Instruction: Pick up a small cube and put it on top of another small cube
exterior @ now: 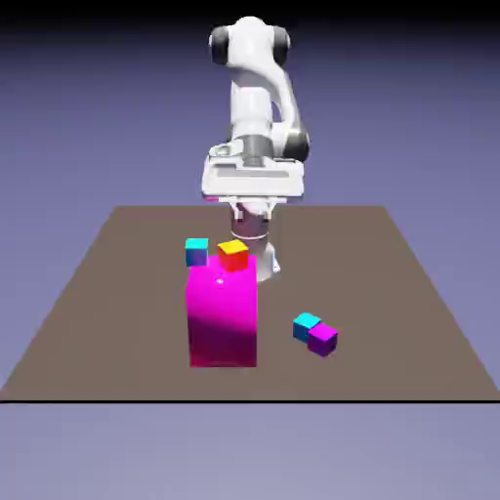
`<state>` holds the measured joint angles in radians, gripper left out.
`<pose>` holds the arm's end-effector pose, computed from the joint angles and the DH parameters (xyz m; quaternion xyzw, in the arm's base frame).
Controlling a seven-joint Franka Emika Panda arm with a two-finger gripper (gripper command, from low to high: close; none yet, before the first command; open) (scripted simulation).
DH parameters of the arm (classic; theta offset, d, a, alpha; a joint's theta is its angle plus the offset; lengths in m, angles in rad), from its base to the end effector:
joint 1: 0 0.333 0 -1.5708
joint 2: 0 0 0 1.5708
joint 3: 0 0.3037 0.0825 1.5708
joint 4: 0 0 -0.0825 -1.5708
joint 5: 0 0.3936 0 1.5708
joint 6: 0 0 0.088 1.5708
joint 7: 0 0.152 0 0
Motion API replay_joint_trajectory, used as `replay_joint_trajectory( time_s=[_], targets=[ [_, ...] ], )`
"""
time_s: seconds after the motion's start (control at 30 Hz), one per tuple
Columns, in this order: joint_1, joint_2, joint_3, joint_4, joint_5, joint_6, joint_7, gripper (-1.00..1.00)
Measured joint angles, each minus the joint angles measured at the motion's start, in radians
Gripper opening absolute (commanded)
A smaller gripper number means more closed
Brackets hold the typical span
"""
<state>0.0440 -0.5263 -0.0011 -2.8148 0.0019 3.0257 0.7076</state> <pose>0.4365 0.0186 0.3870 -0.8815 0.3052 -0.3350 0.1327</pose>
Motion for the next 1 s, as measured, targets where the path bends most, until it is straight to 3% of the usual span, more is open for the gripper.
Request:
replay_joint_trajectory(
  time_s=[0.53,0.8,0.83,1.0],
  targets=[
    [0.420,0.529,-0.013,-0.059,0.023,-0.137,-0.404,0.00],
    [0.365,0.819,0.018,-0.003,0.058,0.097,-0.432,0.00],
    [0.365,0.821,0.018,-0.003,0.058,0.099,-0.432,-1.00],
    [0.373,0.713,0.007,-0.023,0.044,0.011,-0.421,-1.00]
  ],
)
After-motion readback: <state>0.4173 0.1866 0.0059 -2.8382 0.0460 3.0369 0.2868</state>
